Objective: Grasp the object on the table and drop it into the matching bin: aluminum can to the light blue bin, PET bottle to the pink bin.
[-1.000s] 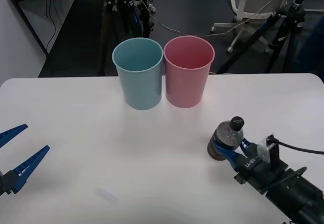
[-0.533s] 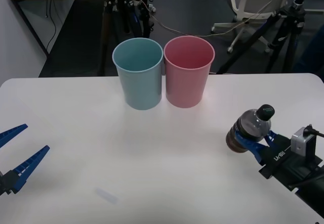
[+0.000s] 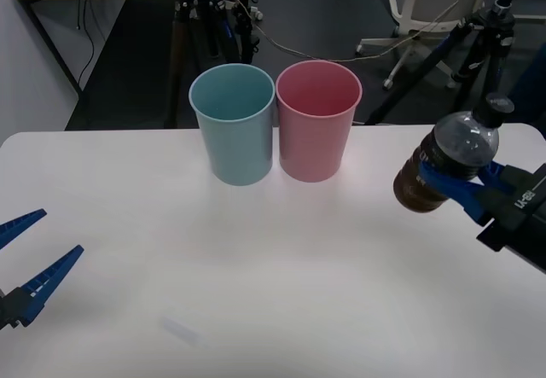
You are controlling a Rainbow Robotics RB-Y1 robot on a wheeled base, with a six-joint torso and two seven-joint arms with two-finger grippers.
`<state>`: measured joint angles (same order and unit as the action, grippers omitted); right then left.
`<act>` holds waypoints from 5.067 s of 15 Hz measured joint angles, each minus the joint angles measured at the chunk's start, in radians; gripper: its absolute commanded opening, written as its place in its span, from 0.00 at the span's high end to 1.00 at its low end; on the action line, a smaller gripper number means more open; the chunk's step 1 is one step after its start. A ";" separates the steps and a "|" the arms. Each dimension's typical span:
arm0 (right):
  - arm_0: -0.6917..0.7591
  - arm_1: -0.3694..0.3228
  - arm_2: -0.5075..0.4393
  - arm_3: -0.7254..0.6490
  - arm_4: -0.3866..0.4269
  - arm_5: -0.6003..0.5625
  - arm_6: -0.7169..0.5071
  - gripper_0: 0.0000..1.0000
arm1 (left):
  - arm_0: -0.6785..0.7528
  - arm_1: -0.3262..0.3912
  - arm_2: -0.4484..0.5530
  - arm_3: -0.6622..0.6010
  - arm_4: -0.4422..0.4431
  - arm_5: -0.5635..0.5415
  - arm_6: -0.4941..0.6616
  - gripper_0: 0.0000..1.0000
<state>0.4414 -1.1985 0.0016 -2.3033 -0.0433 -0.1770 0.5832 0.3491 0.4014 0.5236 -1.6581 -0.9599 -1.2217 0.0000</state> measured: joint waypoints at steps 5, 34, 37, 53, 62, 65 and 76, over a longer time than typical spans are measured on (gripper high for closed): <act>0.010 -0.136 -0.156 -0.041 -0.208 0.036 -0.025 1.00 | 0.000 0.000 0.000 0.000 0.000 0.000 0.000 0.00; -1.241 0.014 0.686 0.411 -0.433 0.349 -0.004 1.00 | 0.000 0.000 0.000 0.000 0.000 0.000 0.000 0.00; -1.317 0.088 0.747 0.506 -0.403 0.349 0.020 1.00 | 0.000 0.000 0.000 0.000 0.000 0.000 0.000 0.00; -1.384 0.262 0.825 0.689 -0.212 0.349 0.109 1.00 | 0.000 0.000 0.000 0.000 0.000 0.000 0.000 0.00; -1.384 0.314 0.838 0.727 -0.147 0.346 0.098 0.05 | 0.000 0.000 0.000 0.000 0.000 0.000 0.000 0.00; -1.383 0.313 0.838 0.723 -0.150 0.344 0.089 0.00 | 0.000 0.000 0.000 0.000 0.000 0.000 0.000 0.00; -1.383 0.286 0.838 0.697 -0.187 0.324 0.072 0.00 | 0.000 0.000 0.000 0.000 0.000 0.000 0.000 0.00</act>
<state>-0.9420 -0.9124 0.8391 -1.6061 -0.2304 0.1468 0.6552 0.3490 0.4014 0.5236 -1.6580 -0.9599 -1.2217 0.0000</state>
